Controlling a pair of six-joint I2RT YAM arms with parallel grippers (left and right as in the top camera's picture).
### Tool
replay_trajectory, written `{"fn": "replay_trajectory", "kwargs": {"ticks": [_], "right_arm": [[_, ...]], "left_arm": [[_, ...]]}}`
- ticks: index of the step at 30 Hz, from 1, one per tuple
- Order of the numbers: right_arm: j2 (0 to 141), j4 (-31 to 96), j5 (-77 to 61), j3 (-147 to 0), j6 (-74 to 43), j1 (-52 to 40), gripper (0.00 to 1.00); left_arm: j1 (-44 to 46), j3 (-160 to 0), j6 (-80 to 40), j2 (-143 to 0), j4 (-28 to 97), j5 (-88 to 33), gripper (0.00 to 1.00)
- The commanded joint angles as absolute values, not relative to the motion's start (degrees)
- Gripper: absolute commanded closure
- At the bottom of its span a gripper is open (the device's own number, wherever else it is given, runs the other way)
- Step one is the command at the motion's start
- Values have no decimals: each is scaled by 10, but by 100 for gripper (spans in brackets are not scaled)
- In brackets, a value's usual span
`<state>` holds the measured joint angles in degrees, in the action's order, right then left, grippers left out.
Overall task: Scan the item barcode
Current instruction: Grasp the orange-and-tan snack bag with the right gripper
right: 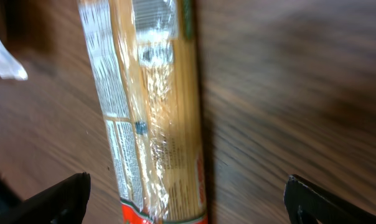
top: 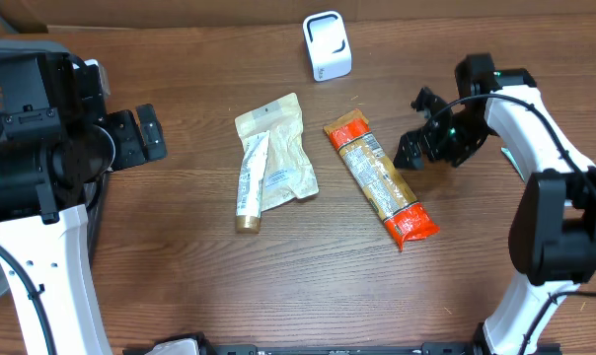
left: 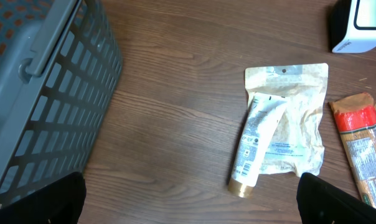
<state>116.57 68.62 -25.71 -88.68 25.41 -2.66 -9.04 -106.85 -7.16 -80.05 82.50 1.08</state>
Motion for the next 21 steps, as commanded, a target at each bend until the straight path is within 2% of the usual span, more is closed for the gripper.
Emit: {"fn": "replay_trajectory", "kwargs": {"ticks": [1,8,11,12,15,17,18,20,21], "right_arm": [[1202,681,-321,-852,335,-38,0],[1206,614,-341,-756,325,-65,0],[1206,567,-343,-715,274,-77,1],[1206,543,-331,-699,245,-82,5],[1206,477,-267,-657,146,-96,23],[1206,452,-236,-642,94,-104,50],[1206,443,-229,-640,70,-107,59],[1206,433,-230,-641,49,-109,64],[1206,428,-230,-643,35,-109,70]], "left_arm": [[-93,-1068,-75,-802,823,6,0],[-93,-1068,-75,-802,823,6,0],[-93,-1068,-75,-802,823,6,0],[-93,-1068,-75,-802,823,6,0],[-93,-1068,-75,-802,823,6,0],[-93,-1068,-75,-802,823,6,0],[-93,-1068,-75,-802,823,6,0],[-93,-1068,-75,-802,823,6,0],[-93,-1068,-75,-802,823,6,0]]}}
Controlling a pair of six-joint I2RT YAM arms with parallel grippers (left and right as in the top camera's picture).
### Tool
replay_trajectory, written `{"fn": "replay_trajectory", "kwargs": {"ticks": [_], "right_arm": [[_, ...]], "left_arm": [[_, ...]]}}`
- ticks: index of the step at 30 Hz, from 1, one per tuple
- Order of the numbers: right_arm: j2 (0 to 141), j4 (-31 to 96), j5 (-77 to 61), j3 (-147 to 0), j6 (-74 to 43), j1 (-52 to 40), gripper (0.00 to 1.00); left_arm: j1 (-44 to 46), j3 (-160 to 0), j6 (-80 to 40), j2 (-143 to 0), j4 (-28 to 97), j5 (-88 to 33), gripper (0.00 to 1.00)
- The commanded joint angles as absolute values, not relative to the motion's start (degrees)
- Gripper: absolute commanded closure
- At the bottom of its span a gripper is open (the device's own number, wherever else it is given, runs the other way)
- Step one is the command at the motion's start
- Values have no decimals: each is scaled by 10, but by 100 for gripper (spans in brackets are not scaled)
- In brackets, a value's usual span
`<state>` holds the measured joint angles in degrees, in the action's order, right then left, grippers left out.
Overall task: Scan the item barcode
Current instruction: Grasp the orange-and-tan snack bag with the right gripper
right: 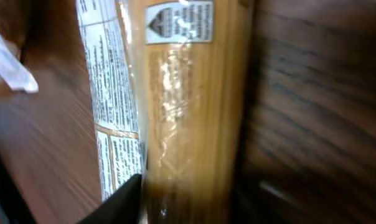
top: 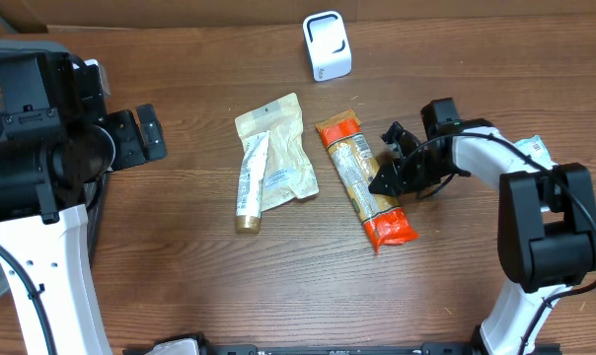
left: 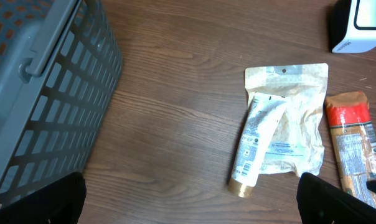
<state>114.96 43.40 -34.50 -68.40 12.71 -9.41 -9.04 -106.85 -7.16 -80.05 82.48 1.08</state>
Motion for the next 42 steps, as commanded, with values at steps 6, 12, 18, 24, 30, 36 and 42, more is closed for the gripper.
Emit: {"fn": "replay_trajectory", "kwargs": {"ticks": [6,12,18,24,30,36,42], "right_arm": [[1205,430,-232,-675,1,-106,96],[1186,518,-223,-776,-3,-104,96],[1131,620,-74,-885,-58,-137,96],[1087,671,149,-909,-166,-234,96],[1112,691,309,-898,-210,-365,96],[1150,668,298,-898,-210,-415,33],[1153,654,223,-899,-208,-399,25]], "left_arm": [[-93,-1068,-75,-802,823,6,0],[-93,-1068,-75,-802,823,6,0],[-93,-1068,-75,-802,823,6,0],[-93,-1068,-75,-802,823,6,0],[-93,-1068,-75,-802,823,6,0],[-93,-1068,-75,-802,823,6,0],[-93,-1068,-75,-802,823,6,0]]}}
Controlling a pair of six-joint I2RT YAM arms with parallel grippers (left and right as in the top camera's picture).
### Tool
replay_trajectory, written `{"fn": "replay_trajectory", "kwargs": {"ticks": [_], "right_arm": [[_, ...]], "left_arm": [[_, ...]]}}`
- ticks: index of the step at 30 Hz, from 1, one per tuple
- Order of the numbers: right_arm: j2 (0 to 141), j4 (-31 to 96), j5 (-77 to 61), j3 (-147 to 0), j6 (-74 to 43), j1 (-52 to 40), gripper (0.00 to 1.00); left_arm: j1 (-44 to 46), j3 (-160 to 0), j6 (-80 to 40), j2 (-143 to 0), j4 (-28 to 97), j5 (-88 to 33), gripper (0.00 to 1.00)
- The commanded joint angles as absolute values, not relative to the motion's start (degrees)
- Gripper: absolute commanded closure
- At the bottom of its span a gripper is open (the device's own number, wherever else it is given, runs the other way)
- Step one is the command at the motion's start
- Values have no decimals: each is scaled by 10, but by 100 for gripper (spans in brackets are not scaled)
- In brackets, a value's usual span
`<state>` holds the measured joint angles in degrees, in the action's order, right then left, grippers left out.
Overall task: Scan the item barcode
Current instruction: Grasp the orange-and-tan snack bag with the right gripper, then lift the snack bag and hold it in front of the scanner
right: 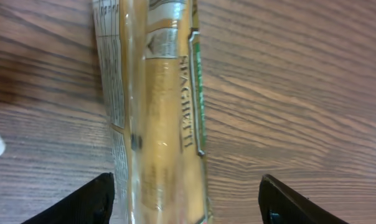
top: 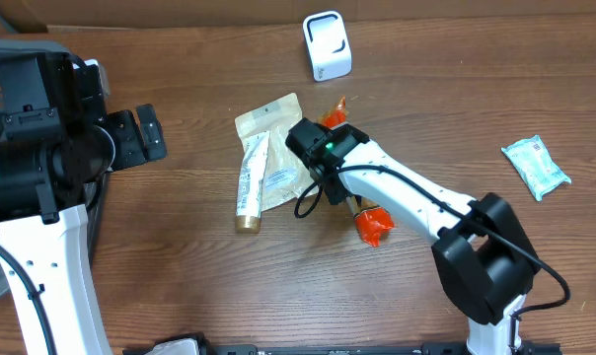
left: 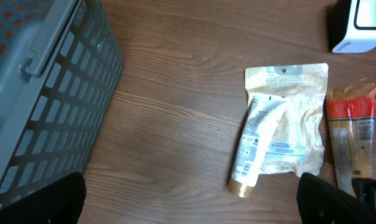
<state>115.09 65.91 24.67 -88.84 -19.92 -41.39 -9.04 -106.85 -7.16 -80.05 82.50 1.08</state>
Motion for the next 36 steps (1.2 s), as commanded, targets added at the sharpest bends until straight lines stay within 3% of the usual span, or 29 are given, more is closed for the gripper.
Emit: {"fn": "replay_trajectory", "kwargs": {"ticks": [1,6,14,27,30,33,36], "right_arm": [[1152,653,219,-901,-208,-393,25],[1129,651,152,-929,-176,-345,20],[1103,664,-146,-923,20,-229,6],[1103,467,-156,-689,24,-232,5],[1103,438,-156,-662,-1,-232,16],[1103,429,-161,-657,-23,-232,57],[1103,425,-171,-657,-30,-231,80]], "left_arm": [[-93,-1068,-75,-802,823,6,0],[-93,-1068,-75,-802,823,6,1],[-93,-1068,-75,-802,823,6,0],[-93,-1068,-75,-802,823,6,0],[-93,-1068,-75,-802,823,6,1],[-93,-1068,-75,-802,823,6,1],[-93,-1068,-75,-802,823,6,0]]}}
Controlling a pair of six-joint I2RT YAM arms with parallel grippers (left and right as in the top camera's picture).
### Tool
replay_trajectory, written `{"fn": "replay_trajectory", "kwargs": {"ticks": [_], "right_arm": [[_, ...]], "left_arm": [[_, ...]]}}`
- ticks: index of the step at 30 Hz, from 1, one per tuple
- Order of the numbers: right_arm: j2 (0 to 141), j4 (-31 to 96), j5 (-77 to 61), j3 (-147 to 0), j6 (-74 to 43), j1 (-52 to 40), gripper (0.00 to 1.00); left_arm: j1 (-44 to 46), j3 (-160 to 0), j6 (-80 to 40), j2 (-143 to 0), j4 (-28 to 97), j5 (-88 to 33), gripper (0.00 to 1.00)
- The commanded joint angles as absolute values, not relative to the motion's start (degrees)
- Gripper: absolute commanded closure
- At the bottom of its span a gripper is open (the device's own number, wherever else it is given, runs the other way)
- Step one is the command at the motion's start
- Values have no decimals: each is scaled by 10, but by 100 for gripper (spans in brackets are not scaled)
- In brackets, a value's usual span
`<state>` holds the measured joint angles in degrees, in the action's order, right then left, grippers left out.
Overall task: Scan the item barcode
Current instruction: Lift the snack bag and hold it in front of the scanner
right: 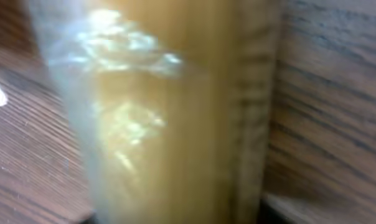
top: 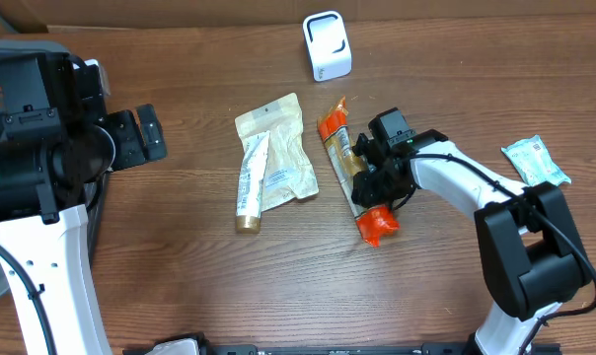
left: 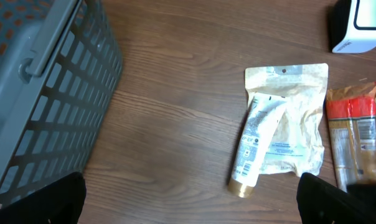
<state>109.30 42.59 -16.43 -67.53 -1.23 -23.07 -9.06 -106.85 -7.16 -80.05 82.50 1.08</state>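
Observation:
A long spaghetti pack [top: 349, 166] with orange-red ends lies at a slant on the wooden table, right of centre. My right gripper [top: 373, 183] sits on its lower half, jaws pressed against its sides. In the right wrist view the pack [right: 175, 118] fills the frame as a yellow blur and the fingers barely show. The white barcode scanner [top: 327, 45] stands at the back, also seen in the left wrist view as the scanner [left: 357, 25]. My left gripper [top: 140, 138] hangs open at the far left, holding nothing.
A beige pouch [top: 278, 146] with a white gold-capped tube [top: 250, 183] on it lies left of the pack. A teal packet [top: 535, 162] lies at the right edge. A grey mesh basket [left: 38, 93] stands by the left arm.
My right arm reached across to the pack's left side with jaws wide apart; now it stands on the right side and the jaws are pressed on the pack. The pack has hardly moved.
My right gripper hovered open to the right of the pack. Then it touched the pack, which had shifted left and turned steeper. Later the arm lay stretched over the pack, jaws open. Now it grips the pack from the right. The left arm stayed still.

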Motion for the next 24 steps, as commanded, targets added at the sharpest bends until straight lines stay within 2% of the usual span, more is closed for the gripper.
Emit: {"fn": "replay_trajectory", "kwargs": {"ticks": [1,3,5,16,24], "right_arm": [[1103,425,-173,-657,-31,-230,85],[1103,427,-184,-663,-42,-225,94],[1101,440,-210,-681,-62,-216,96],[1072,573,-305,-939,-57,-192,96],[1074,474,-489,-984,-93,-175,97]], "left_arm": [[-93,-1068,-75,-802,823,6,0],[-93,-1068,-75,-802,823,6,1],[-93,-1068,-75,-802,823,6,1],[-93,-1068,-75,-802,823,6,0],[-93,-1068,-75,-802,823,6,1]]}}
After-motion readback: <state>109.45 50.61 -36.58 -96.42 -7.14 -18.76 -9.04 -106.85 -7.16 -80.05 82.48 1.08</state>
